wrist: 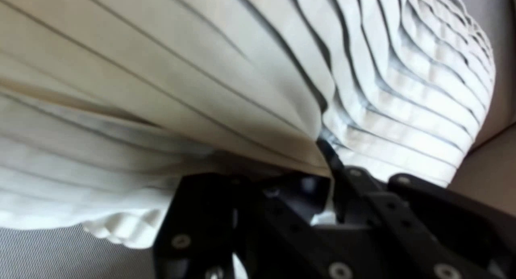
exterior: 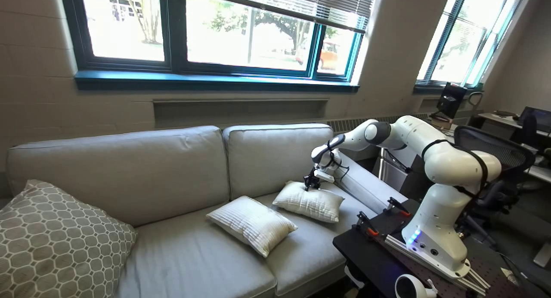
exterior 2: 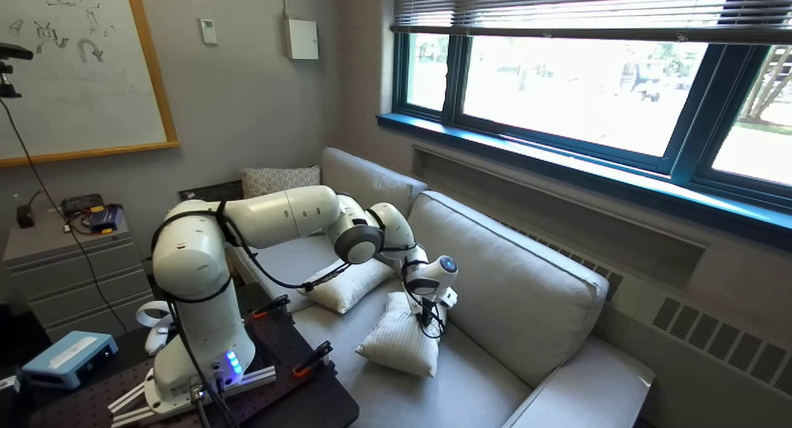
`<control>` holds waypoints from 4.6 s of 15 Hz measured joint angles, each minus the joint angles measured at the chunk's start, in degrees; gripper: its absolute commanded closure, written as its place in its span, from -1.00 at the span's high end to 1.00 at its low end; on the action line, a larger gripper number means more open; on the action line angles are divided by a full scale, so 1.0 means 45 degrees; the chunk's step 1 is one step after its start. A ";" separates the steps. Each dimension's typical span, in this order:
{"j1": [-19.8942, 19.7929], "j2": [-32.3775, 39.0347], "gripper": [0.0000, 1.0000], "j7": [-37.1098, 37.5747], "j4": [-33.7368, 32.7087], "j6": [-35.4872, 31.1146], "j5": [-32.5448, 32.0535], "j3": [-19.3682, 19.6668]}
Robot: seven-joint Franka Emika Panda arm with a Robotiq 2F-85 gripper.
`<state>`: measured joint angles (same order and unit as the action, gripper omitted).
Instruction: Pick up the pillow and lean it against the handle of the couch, pick up the second pillow and lean it against the first pillow
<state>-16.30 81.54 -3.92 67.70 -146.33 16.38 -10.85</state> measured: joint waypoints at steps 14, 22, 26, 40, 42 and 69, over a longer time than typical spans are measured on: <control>0.5876 -0.5850 -0.95 0.8910 0.8091 -0.6735 0.1627 0.6230; 1.0010 -0.6538 -0.97 1.2601 1.2846 -0.8084 0.3767 1.0778; 1.2951 -0.5657 -0.95 1.5244 1.3929 -0.6680 0.4470 1.3383; 1.7251 -0.4768 -0.37 2.1537 1.4873 -0.2637 0.1677 1.7028; 1.7162 -0.4748 -0.37 2.1537 1.4879 -0.2637 0.1649 1.7029; 1.5531 -0.5159 1.00 2.1143 1.2310 -0.2068 -0.5524 1.4993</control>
<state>53.59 58.33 91.22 123.09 -155.63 -8.48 56.62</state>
